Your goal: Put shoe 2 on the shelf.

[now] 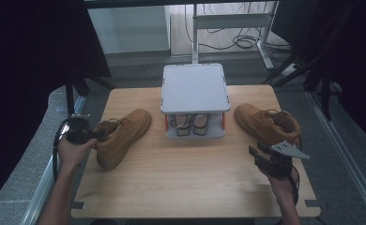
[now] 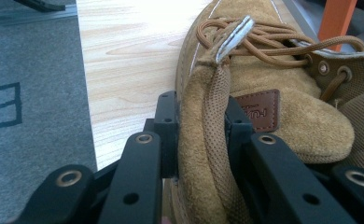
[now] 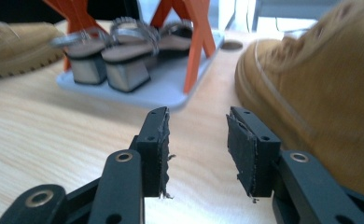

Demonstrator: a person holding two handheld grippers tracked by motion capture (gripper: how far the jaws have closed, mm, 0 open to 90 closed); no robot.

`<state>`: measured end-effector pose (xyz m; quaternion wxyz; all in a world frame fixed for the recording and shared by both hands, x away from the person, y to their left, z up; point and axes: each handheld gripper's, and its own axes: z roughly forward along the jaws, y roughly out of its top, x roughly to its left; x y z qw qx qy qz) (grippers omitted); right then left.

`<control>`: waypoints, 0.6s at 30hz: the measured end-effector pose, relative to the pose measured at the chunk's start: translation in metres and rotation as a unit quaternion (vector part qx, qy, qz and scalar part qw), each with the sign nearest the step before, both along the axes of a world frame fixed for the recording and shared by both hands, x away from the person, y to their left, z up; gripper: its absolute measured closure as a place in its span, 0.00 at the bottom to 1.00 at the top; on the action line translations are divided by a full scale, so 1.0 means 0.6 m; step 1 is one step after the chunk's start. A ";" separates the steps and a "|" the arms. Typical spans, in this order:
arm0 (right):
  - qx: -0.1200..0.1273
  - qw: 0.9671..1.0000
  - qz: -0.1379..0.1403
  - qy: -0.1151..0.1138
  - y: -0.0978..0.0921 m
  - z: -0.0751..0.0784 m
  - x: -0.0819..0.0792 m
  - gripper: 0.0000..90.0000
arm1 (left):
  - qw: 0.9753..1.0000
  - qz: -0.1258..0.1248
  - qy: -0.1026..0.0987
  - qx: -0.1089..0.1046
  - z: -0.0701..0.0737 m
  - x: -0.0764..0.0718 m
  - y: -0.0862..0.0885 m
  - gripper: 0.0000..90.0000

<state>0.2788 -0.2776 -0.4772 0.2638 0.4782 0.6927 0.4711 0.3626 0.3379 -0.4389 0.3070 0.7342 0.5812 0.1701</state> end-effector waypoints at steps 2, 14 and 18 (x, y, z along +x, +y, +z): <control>0.003 1.000 0.002 -0.009 -0.006 0.016 0.003 0.65 | 1.000 0.000 0.000 -0.003 0.000 0.000 0.001 0.81; 0.008 1.000 -0.006 -0.012 -0.100 0.114 0.058 0.63 | 1.000 0.001 0.002 -0.001 0.000 0.001 0.000 0.81; 0.003 1.000 -0.011 -0.006 -0.129 0.133 0.079 0.63 | 1.000 0.000 0.003 0.000 0.001 0.001 0.000 0.82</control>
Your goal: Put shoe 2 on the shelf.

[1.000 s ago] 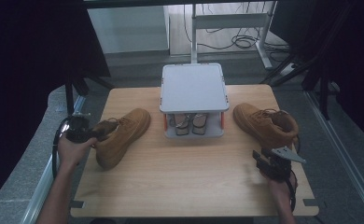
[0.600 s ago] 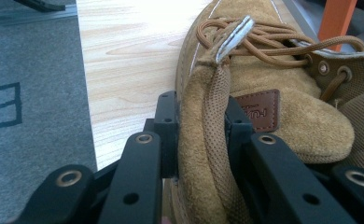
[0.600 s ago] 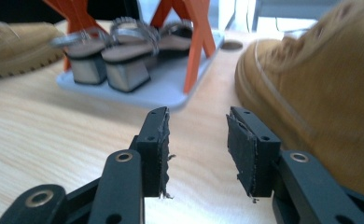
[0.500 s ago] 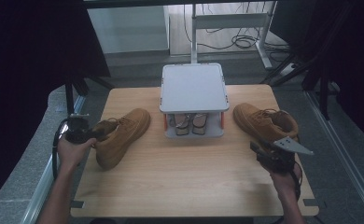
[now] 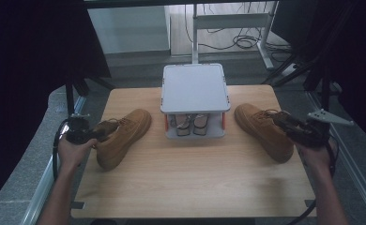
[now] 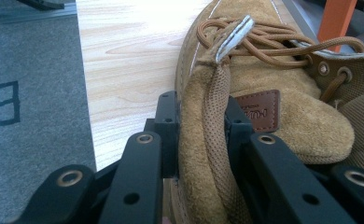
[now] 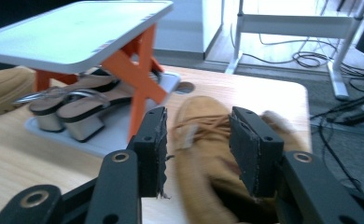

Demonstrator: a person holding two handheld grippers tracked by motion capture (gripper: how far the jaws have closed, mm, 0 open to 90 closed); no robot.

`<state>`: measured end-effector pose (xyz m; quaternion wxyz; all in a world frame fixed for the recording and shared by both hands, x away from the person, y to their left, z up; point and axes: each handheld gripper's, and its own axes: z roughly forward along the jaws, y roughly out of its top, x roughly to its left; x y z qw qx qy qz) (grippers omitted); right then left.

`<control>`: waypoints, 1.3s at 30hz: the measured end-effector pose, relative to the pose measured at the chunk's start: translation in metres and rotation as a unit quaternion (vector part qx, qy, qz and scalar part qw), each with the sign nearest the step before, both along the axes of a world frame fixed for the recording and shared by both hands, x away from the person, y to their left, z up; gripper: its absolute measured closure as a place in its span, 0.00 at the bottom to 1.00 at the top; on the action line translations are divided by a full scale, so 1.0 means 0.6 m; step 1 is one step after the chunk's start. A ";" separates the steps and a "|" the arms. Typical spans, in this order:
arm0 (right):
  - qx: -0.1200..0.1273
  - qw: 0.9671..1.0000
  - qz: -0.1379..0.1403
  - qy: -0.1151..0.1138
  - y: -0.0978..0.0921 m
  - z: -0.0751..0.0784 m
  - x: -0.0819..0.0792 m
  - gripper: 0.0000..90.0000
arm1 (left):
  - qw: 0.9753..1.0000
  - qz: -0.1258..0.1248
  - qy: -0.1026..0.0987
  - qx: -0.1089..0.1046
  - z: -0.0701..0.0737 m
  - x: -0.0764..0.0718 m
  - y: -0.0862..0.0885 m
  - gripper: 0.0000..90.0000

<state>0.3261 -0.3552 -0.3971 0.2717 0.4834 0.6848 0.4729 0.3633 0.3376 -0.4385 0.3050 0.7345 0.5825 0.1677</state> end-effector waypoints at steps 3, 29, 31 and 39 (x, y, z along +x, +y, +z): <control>0.003 1.000 -0.007 0.014 -0.026 0.006 0.022 0.61 | 1.000 0.001 0.002 0.004 0.001 0.000 -0.001 0.82; -0.033 0.991 0.001 0.129 -0.078 -0.042 0.117 0.56 | 1.000 -0.001 0.005 -0.001 0.001 0.001 0.001 0.81; -0.033 0.990 0.003 0.136 -0.080 -0.047 0.120 0.58 | 1.000 -0.001 0.005 -0.002 0.001 0.001 0.001 0.81; -0.022 0.985 0.009 0.169 -0.091 -0.059 0.125 0.70 | 1.000 -0.002 0.008 -0.002 0.003 0.005 0.002 0.72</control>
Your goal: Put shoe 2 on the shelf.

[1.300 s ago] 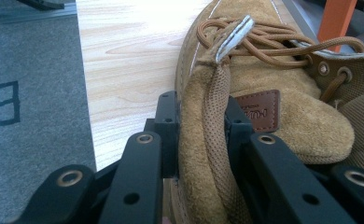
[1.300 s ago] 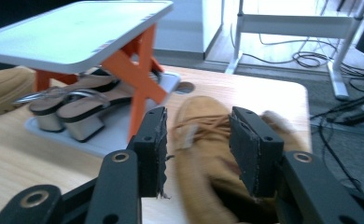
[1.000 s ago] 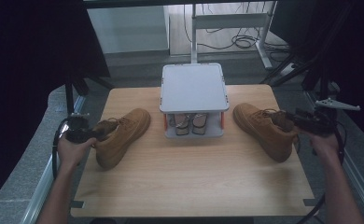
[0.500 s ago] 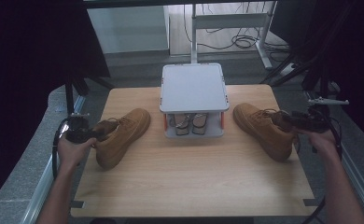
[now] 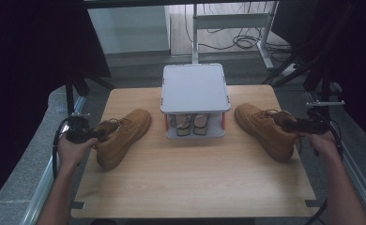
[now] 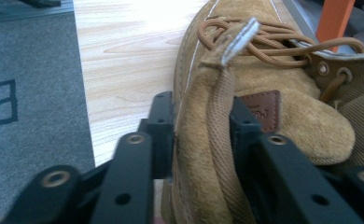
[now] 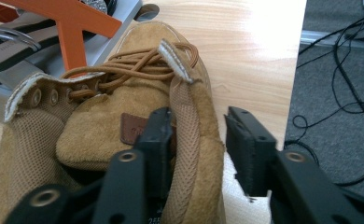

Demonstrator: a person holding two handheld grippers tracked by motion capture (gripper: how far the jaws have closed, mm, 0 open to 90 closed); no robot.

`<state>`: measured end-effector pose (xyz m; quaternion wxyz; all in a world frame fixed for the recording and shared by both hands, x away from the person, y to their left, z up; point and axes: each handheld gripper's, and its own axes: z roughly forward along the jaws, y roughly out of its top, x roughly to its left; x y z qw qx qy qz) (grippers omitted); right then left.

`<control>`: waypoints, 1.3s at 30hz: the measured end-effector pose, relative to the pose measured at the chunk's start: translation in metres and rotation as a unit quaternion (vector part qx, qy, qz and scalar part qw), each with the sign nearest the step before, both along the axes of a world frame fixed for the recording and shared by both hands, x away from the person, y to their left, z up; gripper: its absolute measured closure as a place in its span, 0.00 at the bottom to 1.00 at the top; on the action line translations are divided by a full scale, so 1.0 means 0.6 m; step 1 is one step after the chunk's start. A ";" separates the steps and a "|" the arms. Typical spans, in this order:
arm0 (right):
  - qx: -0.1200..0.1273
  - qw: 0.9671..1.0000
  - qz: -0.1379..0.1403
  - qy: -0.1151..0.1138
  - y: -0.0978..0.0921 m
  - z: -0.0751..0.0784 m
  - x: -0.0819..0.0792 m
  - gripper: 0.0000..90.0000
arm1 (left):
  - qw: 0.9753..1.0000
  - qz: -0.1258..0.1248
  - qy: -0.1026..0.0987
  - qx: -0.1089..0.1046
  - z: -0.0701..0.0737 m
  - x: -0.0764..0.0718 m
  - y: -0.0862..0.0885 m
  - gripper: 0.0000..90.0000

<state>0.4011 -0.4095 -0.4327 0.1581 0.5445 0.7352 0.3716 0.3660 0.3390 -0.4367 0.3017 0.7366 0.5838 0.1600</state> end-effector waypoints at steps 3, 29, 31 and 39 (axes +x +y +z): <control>0.004 1.000 -0.002 0.011 0.000 0.000 0.000 0.77 | 1.000 -0.001 0.008 -0.001 0.004 0.005 0.000 0.65; 0.025 0.999 -0.025 -0.007 0.013 0.003 -0.011 0.85 | 1.000 -0.007 0.001 -0.012 0.016 0.010 -0.014 0.86; 0.033 0.999 -0.029 -0.008 0.014 0.005 -0.012 0.85 | 1.000 -0.008 -0.004 -0.014 0.020 0.010 -0.017 0.86; 0.039 0.998 -0.042 -0.026 0.019 0.021 -0.021 0.86 | 0.999 -0.009 -0.039 -0.020 0.040 0.013 -0.036 0.86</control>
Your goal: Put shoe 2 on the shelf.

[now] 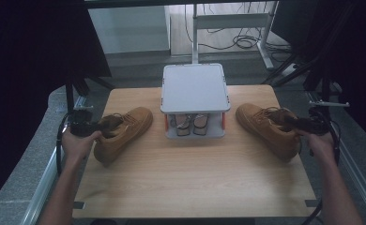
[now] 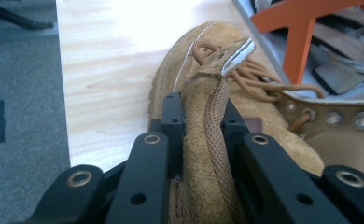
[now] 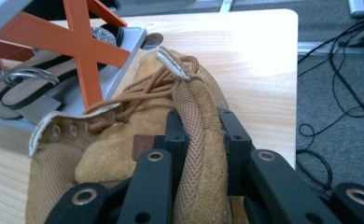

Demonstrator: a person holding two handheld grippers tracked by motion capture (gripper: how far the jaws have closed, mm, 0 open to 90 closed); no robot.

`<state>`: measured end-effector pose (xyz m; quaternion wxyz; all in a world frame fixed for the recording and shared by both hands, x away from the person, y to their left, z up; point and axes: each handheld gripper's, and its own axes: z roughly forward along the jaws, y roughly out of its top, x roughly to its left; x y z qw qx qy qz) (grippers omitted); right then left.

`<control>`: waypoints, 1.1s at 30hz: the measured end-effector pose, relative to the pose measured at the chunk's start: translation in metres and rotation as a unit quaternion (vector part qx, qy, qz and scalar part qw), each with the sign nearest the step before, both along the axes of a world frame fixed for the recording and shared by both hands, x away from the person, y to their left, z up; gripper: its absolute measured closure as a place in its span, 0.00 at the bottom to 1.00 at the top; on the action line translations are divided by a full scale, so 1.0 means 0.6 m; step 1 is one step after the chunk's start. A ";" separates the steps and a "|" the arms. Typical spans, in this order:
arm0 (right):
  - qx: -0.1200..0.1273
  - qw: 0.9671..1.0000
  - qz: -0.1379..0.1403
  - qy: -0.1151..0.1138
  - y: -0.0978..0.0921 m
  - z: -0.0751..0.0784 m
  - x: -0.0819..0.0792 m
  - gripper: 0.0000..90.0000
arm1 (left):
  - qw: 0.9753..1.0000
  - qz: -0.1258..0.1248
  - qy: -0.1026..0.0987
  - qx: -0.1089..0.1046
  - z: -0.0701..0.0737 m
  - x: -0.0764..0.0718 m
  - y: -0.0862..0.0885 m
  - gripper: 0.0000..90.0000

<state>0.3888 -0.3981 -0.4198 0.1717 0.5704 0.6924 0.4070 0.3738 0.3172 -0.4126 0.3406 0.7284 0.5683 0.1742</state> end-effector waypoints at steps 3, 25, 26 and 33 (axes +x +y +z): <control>-0.004 1.000 -0.002 -0.008 0.001 0.007 -0.005 0.86 | 1.000 0.002 -0.006 -0.002 0.006 0.001 0.000 0.86; 0.049 0.996 -0.040 -0.066 -0.001 0.050 -0.040 0.85 | 0.995 -0.002 -0.071 -0.069 0.085 -0.019 0.003 0.85; 0.051 0.996 -0.041 -0.067 0.000 0.052 -0.040 0.85 | 0.995 -0.001 -0.073 -0.069 0.088 -0.019 0.003 0.85; 0.056 0.993 -0.046 -0.091 0.010 0.077 -0.048 0.85 | 0.993 0.005 -0.091 -0.076 0.115 -0.021 0.006 0.85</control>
